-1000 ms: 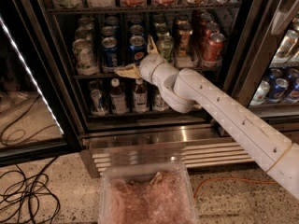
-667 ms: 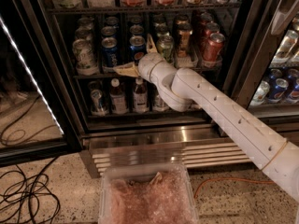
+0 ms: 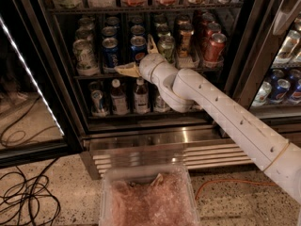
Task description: Pick pepsi can from middle shelf of fridge
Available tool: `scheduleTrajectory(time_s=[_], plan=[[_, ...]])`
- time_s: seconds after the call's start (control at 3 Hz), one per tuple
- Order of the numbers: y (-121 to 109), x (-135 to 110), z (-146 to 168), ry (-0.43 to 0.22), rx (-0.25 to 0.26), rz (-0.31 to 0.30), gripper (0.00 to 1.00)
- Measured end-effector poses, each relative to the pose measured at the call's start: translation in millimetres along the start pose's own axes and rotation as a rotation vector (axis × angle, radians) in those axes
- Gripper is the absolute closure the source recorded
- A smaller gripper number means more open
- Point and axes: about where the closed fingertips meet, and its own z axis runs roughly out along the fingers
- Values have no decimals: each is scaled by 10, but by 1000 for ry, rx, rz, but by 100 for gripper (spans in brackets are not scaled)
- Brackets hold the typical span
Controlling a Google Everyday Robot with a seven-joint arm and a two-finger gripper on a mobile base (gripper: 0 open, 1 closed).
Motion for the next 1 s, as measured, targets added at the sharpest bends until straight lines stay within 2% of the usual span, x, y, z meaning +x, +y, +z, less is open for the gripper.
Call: scheduleTrajectory(time_s=[0.33, 1.0], plan=[[0, 0, 0, 0, 0, 0, 24], [1, -1, 0, 0, 0, 0, 71]])
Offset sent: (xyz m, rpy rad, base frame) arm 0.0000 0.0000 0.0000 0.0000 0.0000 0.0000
